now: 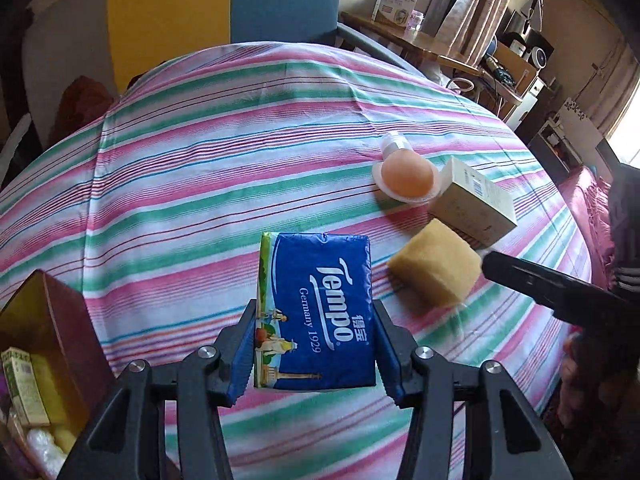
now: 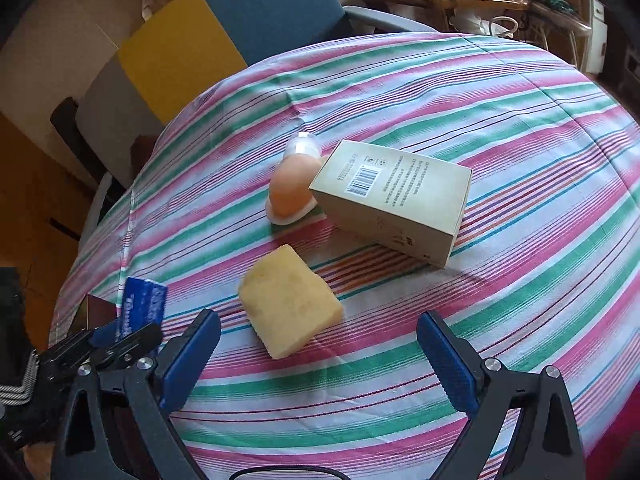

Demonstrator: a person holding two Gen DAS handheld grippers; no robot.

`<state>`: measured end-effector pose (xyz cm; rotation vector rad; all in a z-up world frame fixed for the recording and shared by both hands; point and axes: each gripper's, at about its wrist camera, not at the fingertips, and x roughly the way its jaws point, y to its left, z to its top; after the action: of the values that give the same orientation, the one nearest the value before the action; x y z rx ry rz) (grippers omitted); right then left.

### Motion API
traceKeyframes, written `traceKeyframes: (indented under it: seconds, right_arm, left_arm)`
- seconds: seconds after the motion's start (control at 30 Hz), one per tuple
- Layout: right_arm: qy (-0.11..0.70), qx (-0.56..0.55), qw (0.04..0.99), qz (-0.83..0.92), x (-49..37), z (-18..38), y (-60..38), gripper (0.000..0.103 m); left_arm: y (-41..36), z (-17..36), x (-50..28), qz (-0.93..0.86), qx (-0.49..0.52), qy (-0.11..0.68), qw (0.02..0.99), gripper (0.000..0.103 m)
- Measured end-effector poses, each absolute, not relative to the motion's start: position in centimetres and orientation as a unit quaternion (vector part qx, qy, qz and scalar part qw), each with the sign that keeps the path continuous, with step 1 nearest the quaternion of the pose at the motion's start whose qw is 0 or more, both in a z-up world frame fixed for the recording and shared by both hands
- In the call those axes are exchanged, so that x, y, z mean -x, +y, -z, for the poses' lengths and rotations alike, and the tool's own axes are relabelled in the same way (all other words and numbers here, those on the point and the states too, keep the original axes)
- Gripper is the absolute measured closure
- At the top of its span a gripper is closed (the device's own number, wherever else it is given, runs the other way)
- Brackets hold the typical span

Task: Organize objects
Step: 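Carry the tissue pack into the gold tray with the left tool while the right tool grasps the yellow sponge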

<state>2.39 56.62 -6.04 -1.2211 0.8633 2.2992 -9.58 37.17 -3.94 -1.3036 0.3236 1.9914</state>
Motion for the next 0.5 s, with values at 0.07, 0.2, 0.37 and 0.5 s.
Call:
traceKeyframes:
  seconds: [0.07, 0.2, 0.37, 0.5]
  right_arm:
    - [0.295, 0.442, 0.196, -0.824, -1.9, 6.2, 56.2, 0.004]
    - [0.259, 0.462, 0.186, -0.828, -0.7, 6.6, 55.0, 0.004]
    - [0.168, 0.483, 0.189, -0.838, 1.4, 6.9, 53.0, 0.004]
    - [0.12, 0.511, 0.183, -0.831, 3.1, 8.0, 52.4, 0.004]
  left_arm:
    - [35.4, 2.8, 8.4, -0.777, 0.498, 0.117, 0.366, 0.051]
    - [31.8, 1.2, 6.5, -0.786, 0.485, 0.106, 0.368, 0.051]
    - [26.3, 0.0, 5.0, -0.798, 0.475, 0.086, 0.36, 0.05]
    - [21.6, -0.1, 4.5, -0.806, 0.481, 0.06, 0.34, 0.05]
